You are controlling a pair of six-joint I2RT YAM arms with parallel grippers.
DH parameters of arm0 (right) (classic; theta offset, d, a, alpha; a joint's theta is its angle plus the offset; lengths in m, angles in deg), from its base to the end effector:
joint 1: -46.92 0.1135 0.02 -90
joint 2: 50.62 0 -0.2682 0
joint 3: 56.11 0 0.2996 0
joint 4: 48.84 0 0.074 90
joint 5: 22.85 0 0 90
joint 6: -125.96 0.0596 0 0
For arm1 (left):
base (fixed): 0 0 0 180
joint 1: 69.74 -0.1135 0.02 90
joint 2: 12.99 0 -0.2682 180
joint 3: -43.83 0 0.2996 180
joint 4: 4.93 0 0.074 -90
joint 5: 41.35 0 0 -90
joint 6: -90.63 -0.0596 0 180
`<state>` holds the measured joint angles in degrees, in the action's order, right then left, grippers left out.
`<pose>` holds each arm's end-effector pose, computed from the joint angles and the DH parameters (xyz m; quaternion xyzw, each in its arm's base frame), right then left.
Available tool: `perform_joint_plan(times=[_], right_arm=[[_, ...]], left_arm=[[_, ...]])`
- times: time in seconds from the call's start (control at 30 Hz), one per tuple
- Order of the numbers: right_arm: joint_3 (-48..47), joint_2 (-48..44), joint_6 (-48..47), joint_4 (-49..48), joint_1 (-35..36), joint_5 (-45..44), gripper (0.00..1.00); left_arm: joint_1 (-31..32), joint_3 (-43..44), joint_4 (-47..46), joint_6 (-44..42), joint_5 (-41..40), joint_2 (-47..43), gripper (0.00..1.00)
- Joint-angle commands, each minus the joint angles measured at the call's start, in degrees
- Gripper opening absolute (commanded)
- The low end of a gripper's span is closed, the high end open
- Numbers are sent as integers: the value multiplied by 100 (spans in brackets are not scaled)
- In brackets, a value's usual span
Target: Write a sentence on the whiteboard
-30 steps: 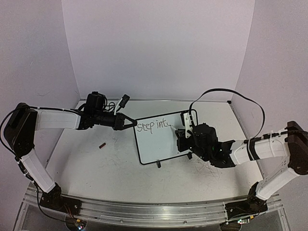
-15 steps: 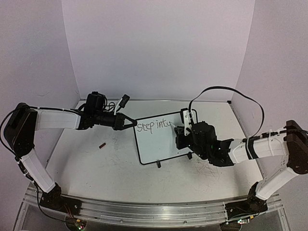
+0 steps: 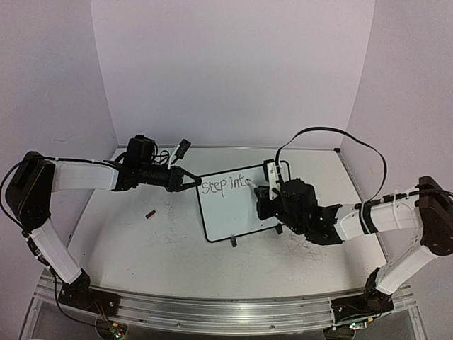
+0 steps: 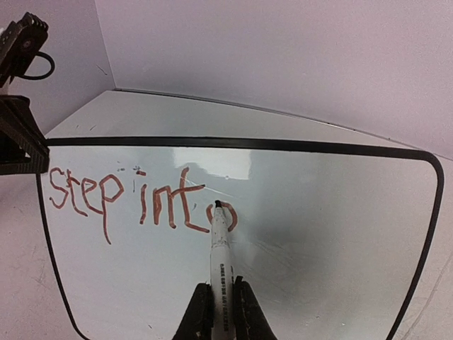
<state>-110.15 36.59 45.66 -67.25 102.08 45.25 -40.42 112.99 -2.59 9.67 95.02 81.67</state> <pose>0.2369 0.3014 0.1845 -0.1935 0.7621 0.1944 0.5865 0.3398 -0.2403 0.1981 0.3387 0.7392 -0.4744 0.3374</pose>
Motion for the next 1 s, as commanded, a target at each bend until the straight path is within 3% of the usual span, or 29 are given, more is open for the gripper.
perform_joint_plan(times=[0.0, 0.37, 0.67, 0.97], right_arm=[[-191, 140, -3, -22, -38, 143, 0], [-121, -318, 22, 98, -23, 265, 0], [-851, -1279, 371, 1659, -42, 103, 0], [-812, -1582, 862, 2298, -44, 549, 0]], left_arm=[[-8, 122, 7, -163, -155, -164, 0], [-8, 128, 8, -175, -200, -118, 0], [-6, 53, 159, -233, -645, -287, 0], [-5, 49, 337, 62, -978, -458, 0]])
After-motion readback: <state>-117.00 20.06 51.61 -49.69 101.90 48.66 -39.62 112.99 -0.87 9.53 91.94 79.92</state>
